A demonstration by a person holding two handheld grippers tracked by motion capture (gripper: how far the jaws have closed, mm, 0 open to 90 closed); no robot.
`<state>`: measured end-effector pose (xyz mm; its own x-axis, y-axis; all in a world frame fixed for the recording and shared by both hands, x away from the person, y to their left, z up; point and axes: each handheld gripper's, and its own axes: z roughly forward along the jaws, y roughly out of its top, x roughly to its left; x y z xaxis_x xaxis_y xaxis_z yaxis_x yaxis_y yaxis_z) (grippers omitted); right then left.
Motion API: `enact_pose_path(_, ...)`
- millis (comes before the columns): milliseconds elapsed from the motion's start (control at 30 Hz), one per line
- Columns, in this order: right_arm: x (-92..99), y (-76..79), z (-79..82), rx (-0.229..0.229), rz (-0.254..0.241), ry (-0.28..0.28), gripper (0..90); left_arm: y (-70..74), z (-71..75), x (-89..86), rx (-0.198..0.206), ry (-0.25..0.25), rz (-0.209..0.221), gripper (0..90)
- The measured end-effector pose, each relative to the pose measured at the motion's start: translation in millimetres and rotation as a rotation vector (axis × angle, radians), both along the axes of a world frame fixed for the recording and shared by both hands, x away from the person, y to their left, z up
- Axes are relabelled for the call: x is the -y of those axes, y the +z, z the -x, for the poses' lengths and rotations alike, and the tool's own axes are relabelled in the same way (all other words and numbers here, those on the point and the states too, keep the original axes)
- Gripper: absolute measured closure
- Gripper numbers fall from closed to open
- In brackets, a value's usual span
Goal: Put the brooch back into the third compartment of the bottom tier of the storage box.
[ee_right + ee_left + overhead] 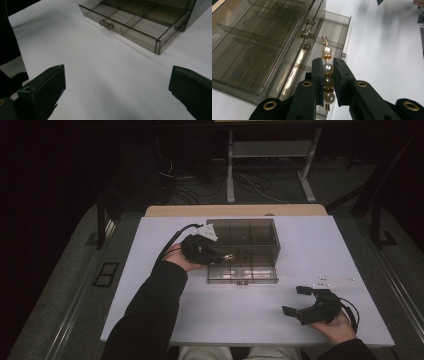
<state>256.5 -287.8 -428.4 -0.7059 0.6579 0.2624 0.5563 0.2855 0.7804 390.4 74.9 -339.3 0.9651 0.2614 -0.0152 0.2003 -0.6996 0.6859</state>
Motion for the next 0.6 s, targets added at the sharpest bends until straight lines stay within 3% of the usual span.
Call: enact_pose_path(600, 1.0, 0.6, 0.0, -0.001, 0.001, -0.001, 0.4, 0.6, -3.0, 30.8, 0.0, -0.055, -0.02, 78.5)
